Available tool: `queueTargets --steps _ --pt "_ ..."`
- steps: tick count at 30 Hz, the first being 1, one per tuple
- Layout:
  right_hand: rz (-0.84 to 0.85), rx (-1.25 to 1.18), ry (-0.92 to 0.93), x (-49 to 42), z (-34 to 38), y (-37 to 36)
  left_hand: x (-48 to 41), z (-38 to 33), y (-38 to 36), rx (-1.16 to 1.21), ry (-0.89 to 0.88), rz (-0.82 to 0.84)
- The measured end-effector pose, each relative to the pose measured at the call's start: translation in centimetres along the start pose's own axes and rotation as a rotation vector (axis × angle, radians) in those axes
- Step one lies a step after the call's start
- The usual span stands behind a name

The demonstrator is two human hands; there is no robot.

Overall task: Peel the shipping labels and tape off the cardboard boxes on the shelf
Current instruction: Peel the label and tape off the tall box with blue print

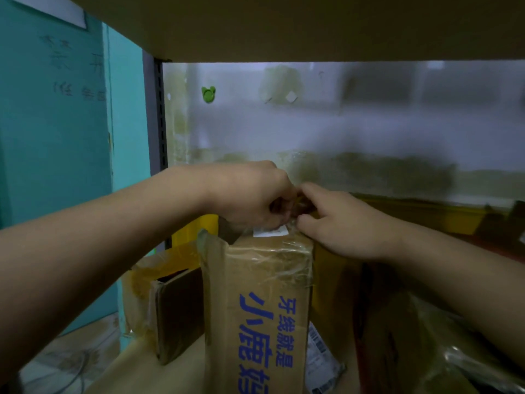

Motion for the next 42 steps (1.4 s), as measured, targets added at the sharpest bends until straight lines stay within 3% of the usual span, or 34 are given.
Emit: queueTargets --steps 17,25,36,42 --pt "0.009 0.031 0.005 -0.2 -0.1 -0.1 1.0 1.1 -0.5 0.206 -0.044 -0.037" --pt "0.002 0.025 0.024 -0.2 0.0 -0.1 0.9 0.9 0.2 0.157 -0.039 -0.05" --pt "0.006 0.027 0.011 -0.2 -0.3 -0.2 -0.8 -0.9 0.0 -0.072 -0.049 0.062" --pt "-0.002 0.01 0.02 0.1 0.2 -0.1 -0.2 -0.3 -0.4 0.022 -0.027 0.073"
Point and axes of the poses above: each hand's wrist, its own x-axis away from the middle knuckle, its own y-axis out of the back of the hand, z = x × y, the point moved 9 cm from there along -x, towards the middle knuckle, and after that the axes turned 2 degrees about y, right-handed, at the moved point
